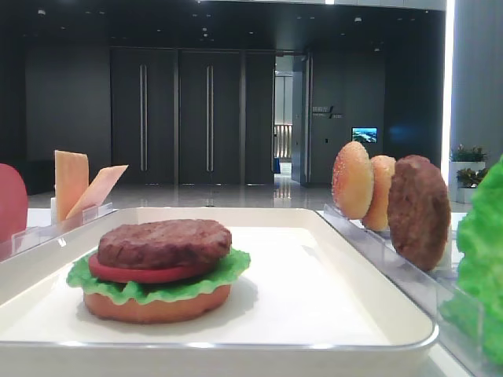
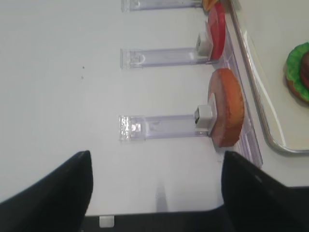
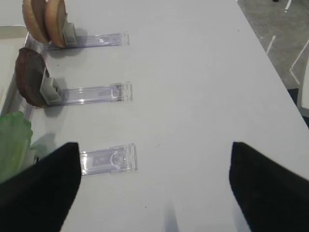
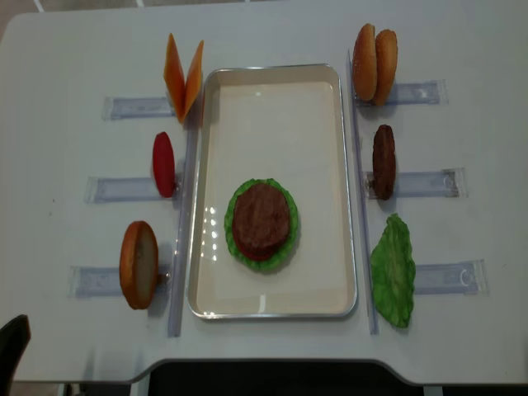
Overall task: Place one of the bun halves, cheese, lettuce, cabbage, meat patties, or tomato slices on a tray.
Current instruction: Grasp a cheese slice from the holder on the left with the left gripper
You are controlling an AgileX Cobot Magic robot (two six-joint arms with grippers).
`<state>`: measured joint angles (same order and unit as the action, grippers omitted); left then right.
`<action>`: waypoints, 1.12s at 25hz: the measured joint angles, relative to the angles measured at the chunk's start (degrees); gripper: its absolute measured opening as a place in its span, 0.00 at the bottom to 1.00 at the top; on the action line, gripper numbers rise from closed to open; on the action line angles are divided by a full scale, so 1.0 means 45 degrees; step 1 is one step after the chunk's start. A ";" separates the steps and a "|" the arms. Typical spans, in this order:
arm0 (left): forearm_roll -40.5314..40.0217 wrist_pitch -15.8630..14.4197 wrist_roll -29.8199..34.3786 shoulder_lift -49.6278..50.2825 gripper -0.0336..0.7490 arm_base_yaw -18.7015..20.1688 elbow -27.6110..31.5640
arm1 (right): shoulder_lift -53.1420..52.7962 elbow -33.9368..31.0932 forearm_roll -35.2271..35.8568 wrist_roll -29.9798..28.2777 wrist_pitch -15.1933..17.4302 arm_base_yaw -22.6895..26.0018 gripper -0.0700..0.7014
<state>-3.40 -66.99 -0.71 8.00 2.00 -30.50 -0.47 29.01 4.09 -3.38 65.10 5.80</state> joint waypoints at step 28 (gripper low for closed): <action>-0.0012 -0.0911 -0.0846 1.2183 0.85 0.0000 -0.6704 | 0.0000 0.0000 0.0000 0.0000 0.0000 0.0000 0.86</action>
<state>-3.45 -71.09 -4.52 62.83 2.00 -60.67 -0.47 29.01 4.09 -3.38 65.10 5.80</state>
